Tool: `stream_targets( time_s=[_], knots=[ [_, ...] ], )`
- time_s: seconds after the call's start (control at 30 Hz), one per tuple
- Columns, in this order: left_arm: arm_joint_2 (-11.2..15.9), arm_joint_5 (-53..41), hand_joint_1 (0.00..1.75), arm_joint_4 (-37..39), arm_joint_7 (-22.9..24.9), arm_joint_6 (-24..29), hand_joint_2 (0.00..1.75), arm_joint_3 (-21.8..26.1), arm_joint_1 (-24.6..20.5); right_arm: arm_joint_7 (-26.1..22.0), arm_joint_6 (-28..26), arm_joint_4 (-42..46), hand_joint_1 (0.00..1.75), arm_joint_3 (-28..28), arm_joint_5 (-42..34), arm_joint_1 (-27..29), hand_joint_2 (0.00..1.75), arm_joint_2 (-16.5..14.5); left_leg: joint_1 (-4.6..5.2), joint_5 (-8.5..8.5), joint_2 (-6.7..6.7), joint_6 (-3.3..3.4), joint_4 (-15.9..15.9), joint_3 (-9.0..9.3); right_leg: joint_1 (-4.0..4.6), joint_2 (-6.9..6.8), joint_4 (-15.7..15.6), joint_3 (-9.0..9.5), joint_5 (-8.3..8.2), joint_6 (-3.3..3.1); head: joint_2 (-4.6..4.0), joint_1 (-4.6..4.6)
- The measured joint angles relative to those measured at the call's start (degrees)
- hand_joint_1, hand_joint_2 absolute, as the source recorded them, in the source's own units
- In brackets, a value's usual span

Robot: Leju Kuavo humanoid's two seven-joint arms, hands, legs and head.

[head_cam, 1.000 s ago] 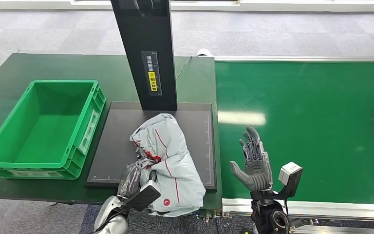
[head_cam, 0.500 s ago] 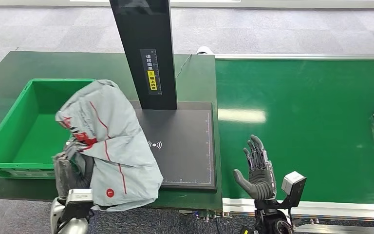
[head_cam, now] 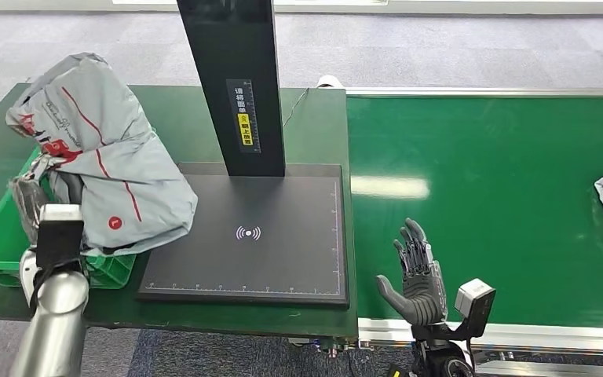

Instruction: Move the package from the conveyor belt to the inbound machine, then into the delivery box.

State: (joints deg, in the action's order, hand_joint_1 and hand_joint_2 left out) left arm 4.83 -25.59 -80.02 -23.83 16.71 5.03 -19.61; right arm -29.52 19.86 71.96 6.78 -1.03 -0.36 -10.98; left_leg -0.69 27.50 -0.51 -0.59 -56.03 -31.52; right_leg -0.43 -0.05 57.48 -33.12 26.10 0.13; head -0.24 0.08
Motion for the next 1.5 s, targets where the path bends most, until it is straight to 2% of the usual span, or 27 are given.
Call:
stream_targets(
  time_s=[0.17,0.37,0.57,0.8,0.87,0.93,1.0,1.27,1.5],
  knots=[
    [3.1,-6.1,1.75,19.4,2.8,2.6,1.75,2.4,-12.7,0.2,0.0,-0.5,0.0,-0.4,-0.1,-0.5,1.75,-0.2,-0.01,-0.04,0.08,-0.01,0.0,-0.01,0.01,0.03,0.0,-0.02,-0.05,-0.03,0.0,0.01],
    [6.7,-13.4,1.75,37.9,9.9,4.8,1.75,4.4,-23.1,1.4,0.6,-0.6,0.0,-0.5,0.0,-0.1,1.75,-0.5,-0.01,-0.03,0.15,-0.02,0.0,-0.14,0.01,0.06,0.0,-0.18,-0.04,-0.04,0.0,0.01],
    [9.3,-15.7,1.75,48.3,14.6,4.8,1.75,6.7,-28.6,2.0,1.0,-0.6,0.0,-0.7,0.3,0.4,1.75,-0.5,-0.01,-0.02,0.16,-0.02,0.0,-0.23,0.02,0.07,0.0,-0.28,-0.04,-0.04,0.0,0.01],
    [9.7,-18.1,1.75,53.1,18.2,4.1,1.75,7.9,-30.6,3.4,1.0,-0.7,0.0,-1.6,1.6,1.0,1.75,-0.5,-0.01,-0.03,0.16,-0.02,0.0,-0.25,0.02,0.07,0.0,-0.3,-0.04,-0.04,0.0,0.02],
    [9.7,-18.5,1.63,53.8,18.5,3.2,1.75,8.2,-31.2,3.6,0.9,-0.9,0.0,-1.9,1.8,1.0,1.75,-0.5,-0.01,-0.03,0.16,-0.02,0.0,-0.26,0.02,0.07,0.0,-0.3,-0.04,-0.04,0.0,0.02],
    [9.7,-19.2,0.76,54.4,18.9,2.3,1.75,8.4,-31.9,3.5,0.9,-1.2,0.0,-2.2,1.8,1.0,1.75,-0.5,-0.02,-0.03,0.16,-0.02,0.0,-0.26,0.02,0.07,0.0,-0.3,-0.04,-0.04,0.0,0.02],
    [9.9,-20.4,0.0,54.9,19.3,1.3,1.75,8.5,-32.8,3.2,0.8,-1.6,0.0,-2.7,1.6,0.8,1.75,-0.4,-0.02,-0.03,0.16,-0.02,0.0,-0.27,0.03,0.07,0.0,-0.3,-0.04,-0.04,0.0,0.02],
    [10.1,-22.9,0.0,56.1,18.6,-0.5,1.75,8.9,-35.1,1.8,0.8,-4.2,0.0,-4.6,0.5,-1.8,1.75,-0.1,-0.03,-0.03,0.18,-0.02,0.0,-0.26,0.03,0.08,0.0,-0.31,-0.05,-0.04,0.0,0.02],
    [8.6,-22.9,0.0,56.0,14.3,0.5,1.75,9.3,-34.1,1.2,0.1,-5.3,0.0,-5.8,0.5,-2.0,1.75,0.3,-0.02,-0.01,0.19,-0.03,0.0,-0.27,0.03,0.09,0.0,-0.31,-0.04,-0.04,0.0,0.02]
  ],
)
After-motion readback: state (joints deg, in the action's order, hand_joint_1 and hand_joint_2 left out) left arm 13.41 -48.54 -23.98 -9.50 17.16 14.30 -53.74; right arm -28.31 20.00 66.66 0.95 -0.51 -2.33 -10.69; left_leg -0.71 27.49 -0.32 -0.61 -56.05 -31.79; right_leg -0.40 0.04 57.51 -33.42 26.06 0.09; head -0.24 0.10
